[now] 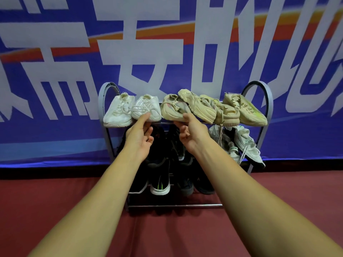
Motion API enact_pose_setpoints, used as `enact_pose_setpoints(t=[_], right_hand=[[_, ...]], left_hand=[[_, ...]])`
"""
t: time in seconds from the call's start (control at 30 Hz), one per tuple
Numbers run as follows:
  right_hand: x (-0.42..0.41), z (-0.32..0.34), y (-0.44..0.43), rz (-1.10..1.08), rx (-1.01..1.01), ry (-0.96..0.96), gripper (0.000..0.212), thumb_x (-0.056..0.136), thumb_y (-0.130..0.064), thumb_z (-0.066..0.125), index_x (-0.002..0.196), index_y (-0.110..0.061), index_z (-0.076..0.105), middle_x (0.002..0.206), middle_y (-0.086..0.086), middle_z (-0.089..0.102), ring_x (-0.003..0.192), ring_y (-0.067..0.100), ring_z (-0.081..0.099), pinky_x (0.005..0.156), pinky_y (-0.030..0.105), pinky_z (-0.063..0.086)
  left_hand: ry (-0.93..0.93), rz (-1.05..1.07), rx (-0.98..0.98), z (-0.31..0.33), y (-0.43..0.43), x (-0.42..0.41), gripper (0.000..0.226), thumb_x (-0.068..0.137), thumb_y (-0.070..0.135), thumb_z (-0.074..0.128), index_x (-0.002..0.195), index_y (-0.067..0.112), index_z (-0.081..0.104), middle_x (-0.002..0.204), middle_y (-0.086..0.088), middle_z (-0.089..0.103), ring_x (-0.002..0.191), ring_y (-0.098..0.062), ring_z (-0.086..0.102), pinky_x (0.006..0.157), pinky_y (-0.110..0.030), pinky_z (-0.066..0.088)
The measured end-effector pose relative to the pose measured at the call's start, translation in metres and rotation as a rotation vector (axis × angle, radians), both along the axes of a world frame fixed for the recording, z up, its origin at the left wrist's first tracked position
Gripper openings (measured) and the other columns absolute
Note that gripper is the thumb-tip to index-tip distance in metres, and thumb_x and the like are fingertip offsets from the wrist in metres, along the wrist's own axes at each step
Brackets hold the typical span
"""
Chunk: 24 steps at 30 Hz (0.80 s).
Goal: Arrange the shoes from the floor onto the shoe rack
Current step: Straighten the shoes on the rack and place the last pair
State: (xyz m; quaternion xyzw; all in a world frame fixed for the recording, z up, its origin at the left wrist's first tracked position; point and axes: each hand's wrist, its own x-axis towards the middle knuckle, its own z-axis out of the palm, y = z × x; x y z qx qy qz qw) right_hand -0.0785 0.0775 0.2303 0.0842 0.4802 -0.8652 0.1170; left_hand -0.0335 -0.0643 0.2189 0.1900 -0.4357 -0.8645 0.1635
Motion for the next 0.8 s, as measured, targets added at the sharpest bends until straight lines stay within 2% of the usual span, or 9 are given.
enact_pose_setpoints(t=[0.07, 0.17, 0.3, 0.47, 0.63, 0.8], right_hand=[[-0.003, -0.002, -0.002, 0.011, 0.005, -0.008, 0.013, 0.091, -0.016, 0.064, 0.103, -0.01, 0.064, 0.111, 0.021, 0.074, 0.041, 0.004, 0.044, 0.032, 0.015, 0.027], [-0.003, -0.012, 0.002, 0.105, 0.029, -0.025, 0.016, 0.092, -0.021, 0.066, 0.105, -0.01, 0.065, 0.095, 0.013, 0.074, 0.043, 0.004, 0.045, 0.033, 0.015, 0.026], [-0.003, -0.009, 0.009, 0.131, 0.119, 0.006, 0.026, 0.09, -0.032, 0.072, 0.106, -0.013, 0.069, 0.096, 0.01, 0.076, 0.045, 0.004, 0.046, 0.037, 0.016, 0.03], [-0.011, -0.008, 0.027, 0.035, 0.086, -0.024, 0.049, 0.086, -0.044, 0.071, 0.12, -0.009, 0.067, 0.093, 0.008, 0.072, 0.039, 0.004, 0.038, 0.032, 0.016, 0.025], [-0.014, 0.0, 0.046, -0.034, 0.036, -0.083, 0.051, 0.083, -0.063, 0.067, 0.106, -0.018, 0.066, 0.092, 0.004, 0.071, 0.047, 0.006, 0.045, 0.039, 0.015, 0.03], [-0.021, 0.006, 0.052, -0.101, -0.05, -0.123, 0.041, 0.082, -0.059, 0.071, 0.098, -0.022, 0.067, 0.086, -0.003, 0.07, 0.048, 0.005, 0.051, 0.041, 0.014, 0.034]], left_hand=[[0.008, 0.02, -0.006, 0.001, -0.001, -0.001, 0.013, 0.081, 0.027, 0.08, 0.087, 0.022, 0.069, 0.083, 0.006, 0.066, 0.068, -0.008, 0.055, 0.053, -0.022, 0.03], [-0.038, 0.011, -0.04, -0.009, 0.0, -0.002, 0.014, 0.081, 0.029, 0.078, 0.088, 0.024, 0.067, 0.09, 0.004, 0.066, 0.069, -0.009, 0.055, 0.052, -0.022, 0.031], [-0.048, -0.029, -0.025, -0.011, 0.0, -0.001, 0.021, 0.079, 0.032, 0.079, 0.094, 0.024, 0.068, 0.099, 0.003, 0.066, 0.073, -0.01, 0.056, 0.053, -0.022, 0.032], [-0.074, -0.095, -0.062, -0.008, 0.013, 0.001, 0.016, 0.081, 0.031, 0.079, 0.088, 0.023, 0.067, 0.082, 0.006, 0.067, 0.068, -0.008, 0.057, 0.056, -0.021, 0.032], [-0.095, -0.137, -0.113, -0.013, 0.021, 0.0, 0.03, 0.078, 0.034, 0.081, 0.102, 0.022, 0.067, 0.082, 0.008, 0.066, 0.066, -0.005, 0.059, 0.054, -0.02, 0.034], [-0.116, -0.164, -0.199, -0.016, 0.019, 0.001, 0.049, 0.078, 0.036, 0.081, 0.121, 0.019, 0.066, 0.091, 0.007, 0.066, 0.07, -0.005, 0.06, 0.053, -0.019, 0.036]])
